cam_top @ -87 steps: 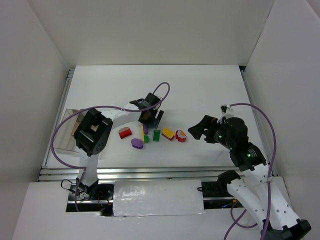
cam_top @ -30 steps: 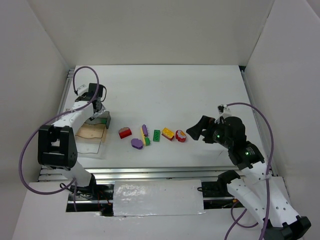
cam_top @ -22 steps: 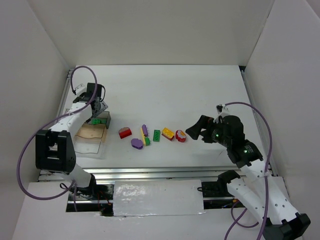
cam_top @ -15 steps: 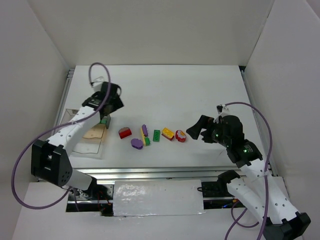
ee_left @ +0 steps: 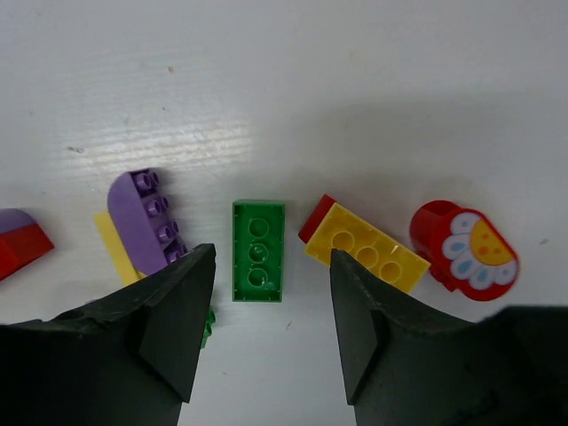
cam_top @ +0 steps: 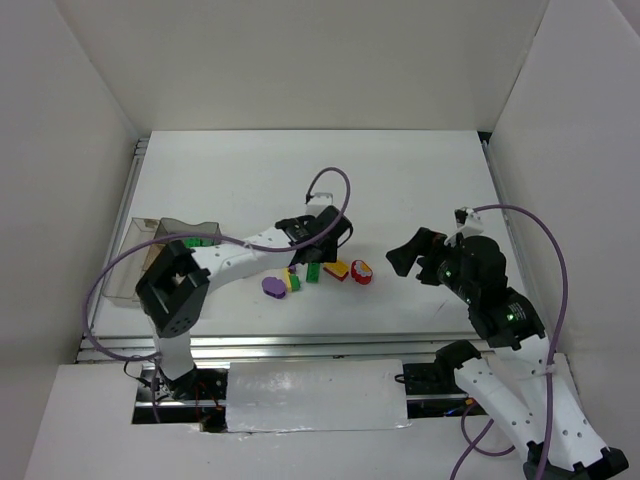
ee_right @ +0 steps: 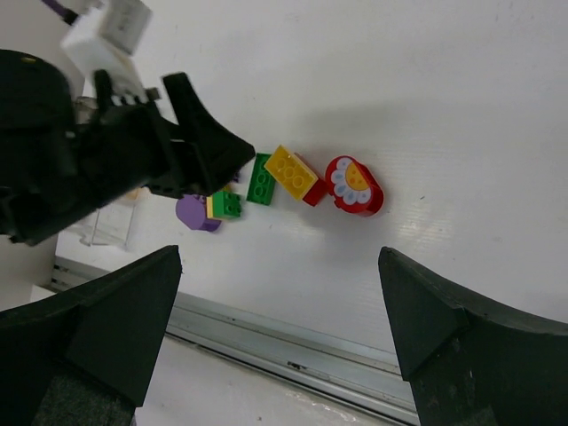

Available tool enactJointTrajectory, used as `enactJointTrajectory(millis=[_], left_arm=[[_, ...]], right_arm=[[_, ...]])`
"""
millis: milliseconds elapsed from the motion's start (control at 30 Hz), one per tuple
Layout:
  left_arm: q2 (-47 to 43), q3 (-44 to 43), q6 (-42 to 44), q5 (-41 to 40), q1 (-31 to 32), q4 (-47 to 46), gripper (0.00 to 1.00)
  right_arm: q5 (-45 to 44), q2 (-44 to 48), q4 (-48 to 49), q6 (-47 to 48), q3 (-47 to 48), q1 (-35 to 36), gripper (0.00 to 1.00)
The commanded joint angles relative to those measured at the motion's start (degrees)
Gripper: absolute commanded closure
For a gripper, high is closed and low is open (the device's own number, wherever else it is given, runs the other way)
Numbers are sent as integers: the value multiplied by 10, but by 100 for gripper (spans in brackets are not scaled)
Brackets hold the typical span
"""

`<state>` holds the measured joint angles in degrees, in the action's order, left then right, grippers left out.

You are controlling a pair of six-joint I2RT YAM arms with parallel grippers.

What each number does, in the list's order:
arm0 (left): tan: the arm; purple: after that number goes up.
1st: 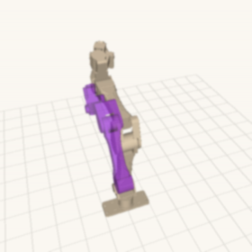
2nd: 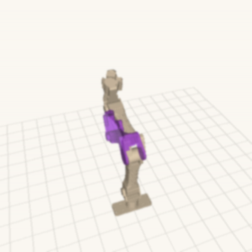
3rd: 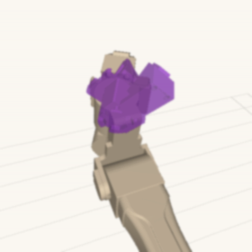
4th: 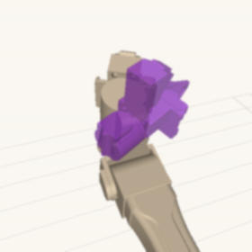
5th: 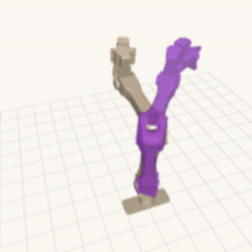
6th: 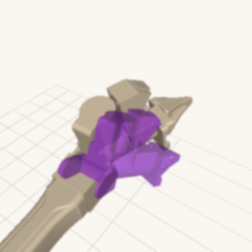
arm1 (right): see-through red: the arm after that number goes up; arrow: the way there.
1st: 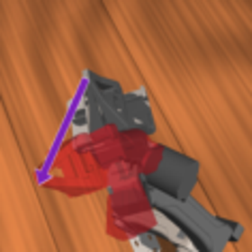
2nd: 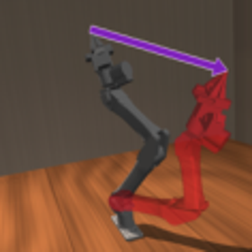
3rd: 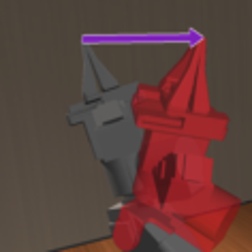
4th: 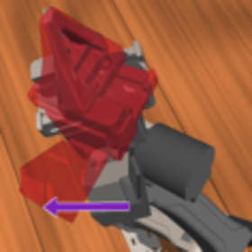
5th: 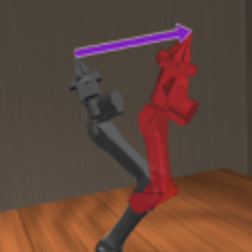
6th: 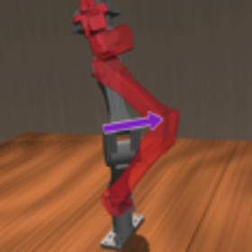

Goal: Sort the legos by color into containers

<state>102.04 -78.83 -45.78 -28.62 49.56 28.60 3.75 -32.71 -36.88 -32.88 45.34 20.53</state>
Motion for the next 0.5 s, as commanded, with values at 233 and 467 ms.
enactJointTrajectory(millis=[233,467], left_arm=[[75,-4,-19,16,6,-10,35],[88,2,-16,23,6,-16,41]], right_arm=[[10,3,-7,19,7,6,0],[28,-12,11,14,3,6,1]])
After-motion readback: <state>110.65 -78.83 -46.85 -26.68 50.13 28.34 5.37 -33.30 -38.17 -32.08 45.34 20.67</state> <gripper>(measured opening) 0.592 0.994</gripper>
